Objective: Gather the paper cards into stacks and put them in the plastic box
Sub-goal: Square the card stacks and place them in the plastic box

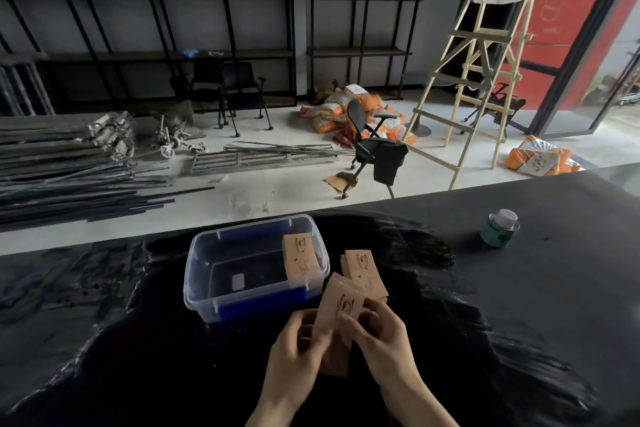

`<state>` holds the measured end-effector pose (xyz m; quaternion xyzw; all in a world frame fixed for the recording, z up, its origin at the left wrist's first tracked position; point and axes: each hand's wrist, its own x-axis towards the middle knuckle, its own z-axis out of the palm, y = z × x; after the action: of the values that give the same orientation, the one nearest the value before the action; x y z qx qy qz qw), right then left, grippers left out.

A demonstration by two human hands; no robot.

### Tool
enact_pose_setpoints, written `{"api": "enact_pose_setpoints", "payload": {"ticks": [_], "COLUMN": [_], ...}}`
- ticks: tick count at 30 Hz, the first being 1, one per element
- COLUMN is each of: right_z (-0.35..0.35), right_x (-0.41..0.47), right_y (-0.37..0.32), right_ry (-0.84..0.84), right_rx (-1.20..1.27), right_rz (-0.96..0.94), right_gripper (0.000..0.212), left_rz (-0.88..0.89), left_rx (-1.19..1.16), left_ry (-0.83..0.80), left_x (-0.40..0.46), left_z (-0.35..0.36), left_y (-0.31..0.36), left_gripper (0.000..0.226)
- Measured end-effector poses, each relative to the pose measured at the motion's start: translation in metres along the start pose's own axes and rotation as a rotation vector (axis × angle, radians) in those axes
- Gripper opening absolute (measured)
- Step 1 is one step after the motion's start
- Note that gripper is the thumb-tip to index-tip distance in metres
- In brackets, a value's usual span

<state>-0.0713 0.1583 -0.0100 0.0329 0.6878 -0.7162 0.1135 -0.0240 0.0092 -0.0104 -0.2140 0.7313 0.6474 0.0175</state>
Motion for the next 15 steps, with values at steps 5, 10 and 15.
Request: {"api": "enact_pose_setpoints", "payload": {"ticks": [5,10,15], "right_z": [-0.025,-0.040,-0.038], "right_x": [0.042,0.094,0.129], "right_y": [-0.002,-0.013,-0.018], "right_ry": [0.172,0.181,0.218], "right_rx": [-0.145,-0.369,-0.530], "right_rz": [-0.047,-0.123,-0.094], "right_gripper": [0.023,0.018,0.021], "left_rz": [-0.079,-0.084,-0.128], "left_rx": [0.146,0.228,0.290], "left_ry": [0.048,0.090,0.169], "left_x": [0.030,0.064,0.093], "left_z": [0.039,0.072,0.089], "left_y": [0.028,0.051,0.058], "left_gripper": [0.015,0.032,0.034]}}
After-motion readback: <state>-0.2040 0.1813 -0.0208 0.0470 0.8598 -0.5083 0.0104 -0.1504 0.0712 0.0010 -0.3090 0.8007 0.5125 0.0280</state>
